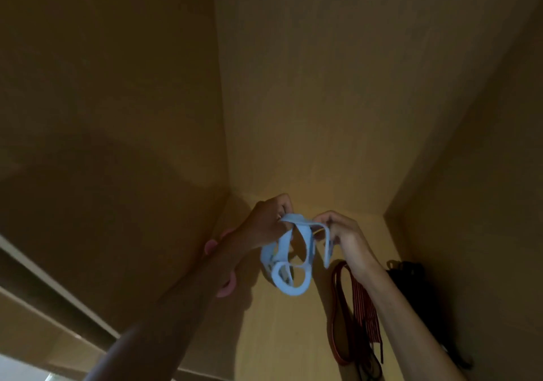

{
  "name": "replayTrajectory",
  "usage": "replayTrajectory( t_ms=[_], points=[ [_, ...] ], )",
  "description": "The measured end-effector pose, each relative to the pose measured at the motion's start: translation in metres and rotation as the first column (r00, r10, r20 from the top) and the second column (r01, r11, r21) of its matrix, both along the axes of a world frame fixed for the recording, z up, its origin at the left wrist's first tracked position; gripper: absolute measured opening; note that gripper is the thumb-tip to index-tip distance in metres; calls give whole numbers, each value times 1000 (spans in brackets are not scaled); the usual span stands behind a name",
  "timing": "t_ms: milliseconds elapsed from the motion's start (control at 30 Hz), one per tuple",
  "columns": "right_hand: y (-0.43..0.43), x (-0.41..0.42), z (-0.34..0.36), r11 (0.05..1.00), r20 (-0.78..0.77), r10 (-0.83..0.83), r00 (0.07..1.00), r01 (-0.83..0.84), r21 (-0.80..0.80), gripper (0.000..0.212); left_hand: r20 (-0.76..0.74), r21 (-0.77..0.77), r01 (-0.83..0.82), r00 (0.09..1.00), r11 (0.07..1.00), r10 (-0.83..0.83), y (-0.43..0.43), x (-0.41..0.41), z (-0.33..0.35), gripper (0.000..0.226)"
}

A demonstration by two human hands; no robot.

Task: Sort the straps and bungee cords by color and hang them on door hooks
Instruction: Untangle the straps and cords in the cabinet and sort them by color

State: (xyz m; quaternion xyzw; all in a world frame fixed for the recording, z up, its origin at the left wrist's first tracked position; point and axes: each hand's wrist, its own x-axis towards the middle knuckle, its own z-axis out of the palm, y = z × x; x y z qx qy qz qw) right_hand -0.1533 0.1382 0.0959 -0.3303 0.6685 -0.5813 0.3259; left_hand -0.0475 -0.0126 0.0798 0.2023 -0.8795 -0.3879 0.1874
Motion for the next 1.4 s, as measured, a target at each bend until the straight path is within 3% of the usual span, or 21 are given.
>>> replayTrajectory(
  t_ms=[167, 300, 367, 467, 567, 633, 767, 933, 1133, 1267, 1400],
  points=[
    [2, 1, 7, 990, 84, 137, 987, -138, 8, 52, 0, -13, 70, 998, 997, -70, 9, -4, 14, 21],
    [-3, 16, 10, 961, -200, 185, 962, -134, 243, 74, 57, -10, 93, 994, 996, -92, 12, -4, 21, 38],
    [-7, 20, 6, 951, -352, 183, 918, -75, 300, 59, 95, -24, 77, 993, 997, -75, 9, -3, 21, 37],
    [-8, 17, 5, 964, -497, 173, 851, -43, 261, 25, 141, -79, 74, 988, 994, -62, 2, 0, 20, 30],
    [-9, 14, 5, 984, -570, 126, 812, -29, 175, 12, 195, 22, 102, 975, 995, -104, 1, 7, 17, 20],
    [-8, 12, 6, 990, -558, 97, 824, -24, 137, 11, 181, 155, 114, 973, 981, -142, 1, 10, 15, 21],
    [-2, 4, 3, 994, -495, 54, 867, 0, 109, 11, 100, 271, 153, 977, 950, -186, -1, 20, 13, 16],
    [6, 0, -3, 989, -391, 136, 910, -104, 103, 12, -37, 396, 197, 979, 897, -199, -2, 25, 20, 18],
    [5, 3, -2, 988, -390, 151, 908, -128, 84, 32, 9, 360, 216, 972, 908, -234, 3, 19, 27, 24],
    [6, -1, -5, 984, -399, 173, 900, -141, 108, 28, -3, 385, 179, 981, 905, -193, 5, 16, 26, 10],
    [6, -5, -5, 984, -302, 174, 937, -151, 98, 19, 15, 331, 156, 985, 931, -171, 2, 14, 25, 16]
  ],
)
